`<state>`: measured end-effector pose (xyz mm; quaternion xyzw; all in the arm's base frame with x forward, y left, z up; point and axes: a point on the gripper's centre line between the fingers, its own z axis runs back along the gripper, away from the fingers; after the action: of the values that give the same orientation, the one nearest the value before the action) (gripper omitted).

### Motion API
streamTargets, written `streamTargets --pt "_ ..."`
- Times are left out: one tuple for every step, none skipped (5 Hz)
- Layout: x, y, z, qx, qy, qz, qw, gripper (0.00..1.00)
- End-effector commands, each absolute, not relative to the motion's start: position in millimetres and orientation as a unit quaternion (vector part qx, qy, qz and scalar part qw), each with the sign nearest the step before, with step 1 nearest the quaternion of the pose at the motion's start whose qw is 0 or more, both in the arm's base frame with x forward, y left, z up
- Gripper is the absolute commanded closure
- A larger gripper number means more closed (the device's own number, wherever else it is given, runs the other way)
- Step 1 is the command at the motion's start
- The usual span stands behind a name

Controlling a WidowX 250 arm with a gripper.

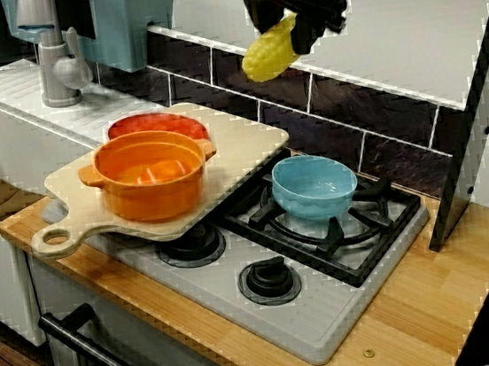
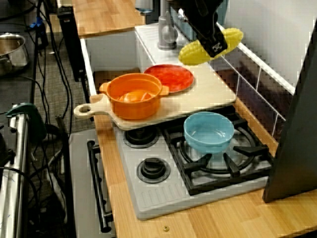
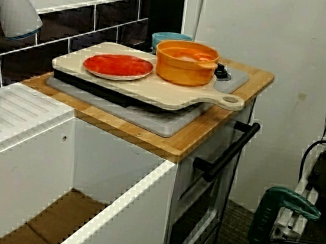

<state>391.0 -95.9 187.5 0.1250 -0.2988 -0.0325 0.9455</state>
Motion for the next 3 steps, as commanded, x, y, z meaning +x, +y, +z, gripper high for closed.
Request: streamTargets --pt "371 -64 216 0.13 -0.353 -0.013 0.926 1.0" --pt "369 -51 222 0.134 -0.362 -0.002 0.923 1.0" --pt "366 -36 225 0.135 -0.363 0.013 0.922 1.0"
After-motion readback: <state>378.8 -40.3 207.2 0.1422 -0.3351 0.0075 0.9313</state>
